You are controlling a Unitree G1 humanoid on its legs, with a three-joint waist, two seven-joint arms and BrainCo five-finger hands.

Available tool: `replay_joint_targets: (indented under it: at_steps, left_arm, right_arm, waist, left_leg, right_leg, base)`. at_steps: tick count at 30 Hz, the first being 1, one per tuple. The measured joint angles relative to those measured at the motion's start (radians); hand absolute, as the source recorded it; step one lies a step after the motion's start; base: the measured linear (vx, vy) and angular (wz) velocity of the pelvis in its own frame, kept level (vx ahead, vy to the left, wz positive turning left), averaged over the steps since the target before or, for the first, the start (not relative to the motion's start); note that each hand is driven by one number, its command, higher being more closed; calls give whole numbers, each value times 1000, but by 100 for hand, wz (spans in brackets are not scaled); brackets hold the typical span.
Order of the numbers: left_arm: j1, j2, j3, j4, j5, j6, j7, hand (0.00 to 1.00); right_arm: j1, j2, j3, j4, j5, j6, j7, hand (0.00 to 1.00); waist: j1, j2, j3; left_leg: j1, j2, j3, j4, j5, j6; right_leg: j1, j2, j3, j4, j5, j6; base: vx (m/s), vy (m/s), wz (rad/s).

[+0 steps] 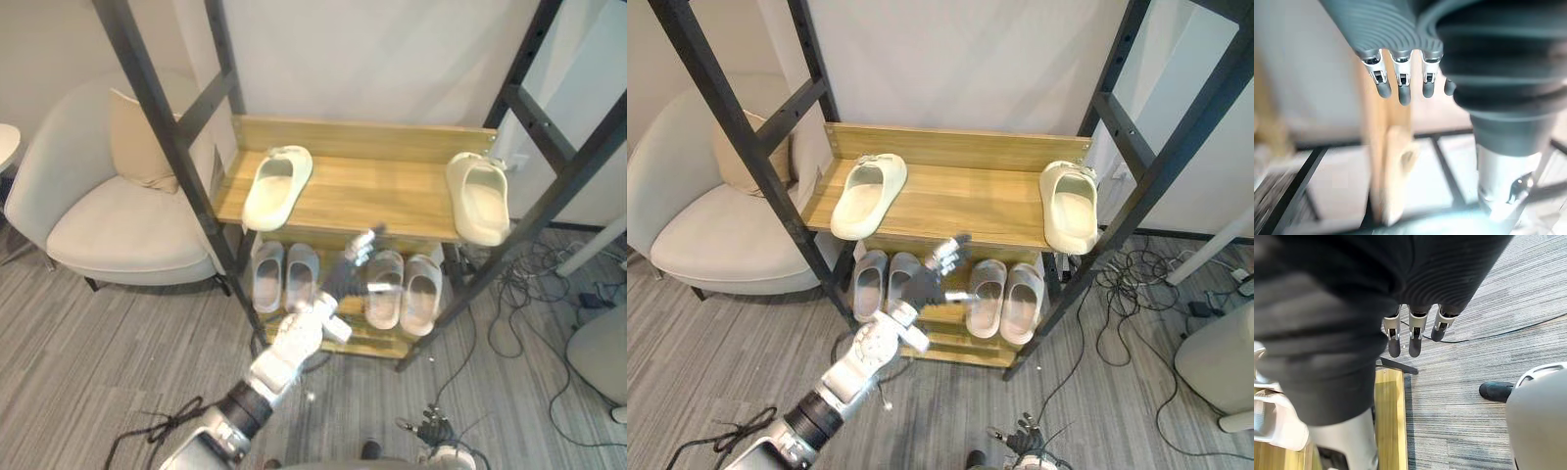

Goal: Organize the slippers on the shoe rack

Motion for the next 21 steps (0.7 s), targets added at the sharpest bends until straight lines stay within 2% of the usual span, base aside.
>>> replay_joint_targets:
  at_steps: [6, 12, 16, 21]
  left_arm:
    - [-121, 31, 130, 74, 18, -2, 68, 0]
    - [-303, 132, 223, 209, 43, 1, 100, 0]
    - [-384, 202, 252, 289, 53, 13, 109, 0]
    - [-498, 266, 255, 386, 82, 30, 122, 0]
  right_arm:
    - [15, -18, 1, 4, -2, 9, 30, 0]
    - [50, -33, -4, 35, -2, 25, 41, 0]
    - [52, -32, -10, 36, -3, 27, 56, 0]
    - [45, -33, -18, 37, -3, 26, 60, 0]
  waist:
    - [-6, -17, -10]
    - [-34, -23, -10]
    - [-53, -23, -6]
    - [-54, -18, 5]
  left_leg:
    - [-1, -3, -1, 0, 0, 0]
    - [-20, -4, 2, -9, 1, 0]
    - [-28, -4, 16, -9, 0, 0]
    - [-57, -7, 37, -8, 0, 0]
  right_leg:
    - [-1, -4, -2, 0, -4, -2]
    - [-29, -4, 0, 0, -7, -1]
    - [-43, -2, 12, 0, -2, 1]
    - [-86, -2, 40, 0, 7, -11]
  base:
    - [-45, 0, 0]
    - [6, -3, -3]
    - [38, -9, -8]
    - [9, -4, -16]
